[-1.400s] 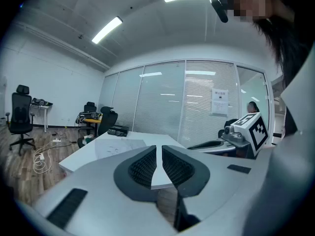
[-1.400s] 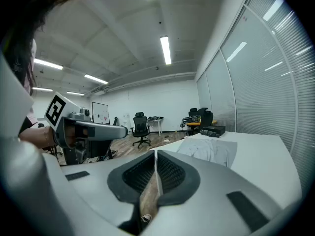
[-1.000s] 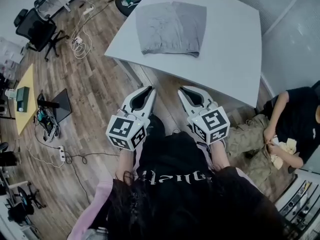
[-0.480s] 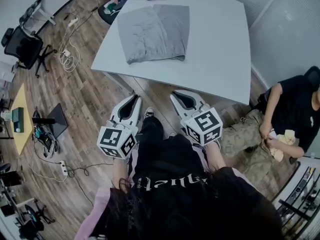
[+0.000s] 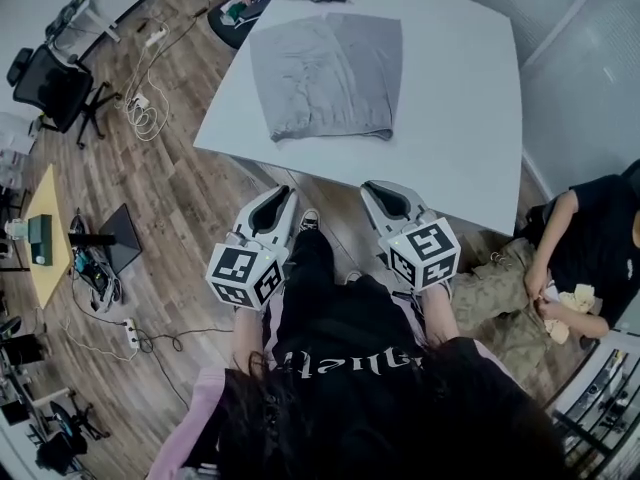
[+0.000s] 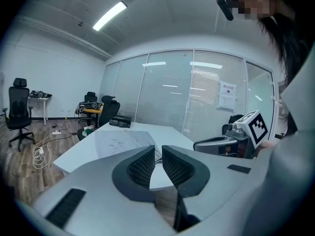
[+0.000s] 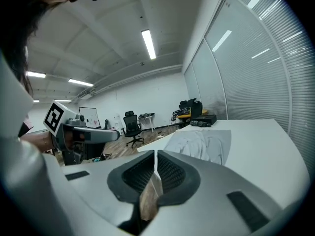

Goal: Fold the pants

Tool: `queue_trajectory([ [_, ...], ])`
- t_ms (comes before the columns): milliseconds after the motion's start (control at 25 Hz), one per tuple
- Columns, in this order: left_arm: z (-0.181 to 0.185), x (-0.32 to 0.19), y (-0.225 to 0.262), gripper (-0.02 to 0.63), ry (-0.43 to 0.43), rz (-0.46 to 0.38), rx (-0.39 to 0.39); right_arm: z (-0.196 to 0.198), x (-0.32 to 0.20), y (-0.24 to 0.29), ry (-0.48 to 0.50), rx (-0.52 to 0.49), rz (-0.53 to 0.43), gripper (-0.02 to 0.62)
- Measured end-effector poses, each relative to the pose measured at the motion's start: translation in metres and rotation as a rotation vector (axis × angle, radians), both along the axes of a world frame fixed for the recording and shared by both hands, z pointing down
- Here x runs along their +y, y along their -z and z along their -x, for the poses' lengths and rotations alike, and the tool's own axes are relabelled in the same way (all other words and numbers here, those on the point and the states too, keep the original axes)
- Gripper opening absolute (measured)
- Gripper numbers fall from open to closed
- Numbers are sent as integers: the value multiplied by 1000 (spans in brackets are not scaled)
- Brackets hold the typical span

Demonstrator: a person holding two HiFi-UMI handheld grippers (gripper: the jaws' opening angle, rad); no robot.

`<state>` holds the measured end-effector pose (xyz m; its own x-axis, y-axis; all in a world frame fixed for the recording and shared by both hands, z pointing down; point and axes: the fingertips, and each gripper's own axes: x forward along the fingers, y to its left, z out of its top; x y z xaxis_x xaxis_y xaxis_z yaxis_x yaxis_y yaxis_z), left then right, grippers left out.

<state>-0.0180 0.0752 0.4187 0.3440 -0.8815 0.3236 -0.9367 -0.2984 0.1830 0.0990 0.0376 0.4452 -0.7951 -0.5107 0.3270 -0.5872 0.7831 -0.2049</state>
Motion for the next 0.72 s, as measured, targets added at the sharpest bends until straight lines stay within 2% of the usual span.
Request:
queue_trajectory([
  [240,31,-48,-18,48,-28,37,7,26,-45,-13,-33,4,33,32],
  [720,95,-127,-69,49,-141,182,-14,78,-123,-59,-159,66,162,32],
])
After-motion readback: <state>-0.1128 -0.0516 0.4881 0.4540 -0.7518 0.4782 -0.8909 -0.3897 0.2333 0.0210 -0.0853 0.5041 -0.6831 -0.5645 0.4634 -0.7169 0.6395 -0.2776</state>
